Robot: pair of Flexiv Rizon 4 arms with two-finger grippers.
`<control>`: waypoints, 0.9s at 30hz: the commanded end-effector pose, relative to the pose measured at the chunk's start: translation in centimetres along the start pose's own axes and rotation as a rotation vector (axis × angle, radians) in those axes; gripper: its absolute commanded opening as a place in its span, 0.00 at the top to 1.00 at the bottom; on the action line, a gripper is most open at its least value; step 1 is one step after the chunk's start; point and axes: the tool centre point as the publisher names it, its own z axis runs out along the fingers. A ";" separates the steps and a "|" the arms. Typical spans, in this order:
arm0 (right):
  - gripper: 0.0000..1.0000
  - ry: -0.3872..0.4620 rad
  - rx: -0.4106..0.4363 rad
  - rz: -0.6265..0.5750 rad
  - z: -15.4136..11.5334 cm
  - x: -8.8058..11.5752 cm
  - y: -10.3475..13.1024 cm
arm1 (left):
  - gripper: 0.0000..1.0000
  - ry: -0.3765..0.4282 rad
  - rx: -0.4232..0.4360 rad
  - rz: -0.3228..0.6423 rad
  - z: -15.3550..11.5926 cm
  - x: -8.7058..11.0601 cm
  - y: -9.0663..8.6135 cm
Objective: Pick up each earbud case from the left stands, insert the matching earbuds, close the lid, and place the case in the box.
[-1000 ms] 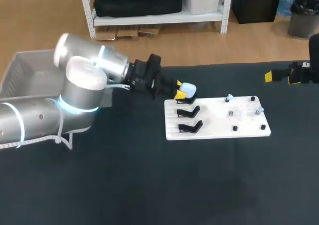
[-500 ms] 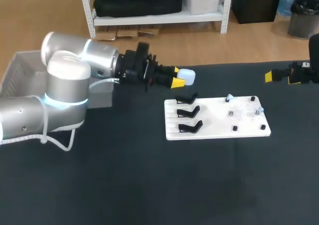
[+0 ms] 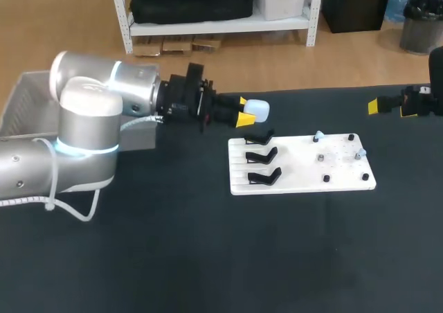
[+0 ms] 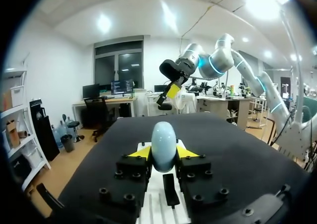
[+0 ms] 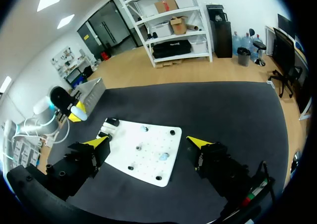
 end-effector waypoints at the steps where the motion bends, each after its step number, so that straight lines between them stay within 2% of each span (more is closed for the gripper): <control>1: 0.00 0.001 0.001 -0.001 0.0 0.0 0.0 | 1.00 -0.002 -0.010 0.003 0.0 0.0 -0.2; 6: 0.00 0.001 0.001 -0.001 0.0 0.0 0.0 | 1.00 -0.002 -0.010 0.003 0.0 0.0 -0.2; 10: 0.00 0.001 0.001 -0.001 0.0 0.0 0.0 | 1.00 -0.039 -0.036 0.002 1.0 0.0 -1.5; 17: 0.00 -0.001 -0.005 0.003 0.0 0.0 0.1 | 1.00 -0.087 -0.041 -0.003 3.0 -0.2 -2.6; 21: 0.00 0.005 -0.032 -0.028 -0.1 0.7 1.6 | 1.00 -0.100 -0.053 -0.003 3.6 -0.1 -3.0; 27: 0.00 0.048 -0.041 -0.139 0.0 2.1 5.6 | 1.00 -0.109 -0.059 -0.001 3.8 -0.3 -3.4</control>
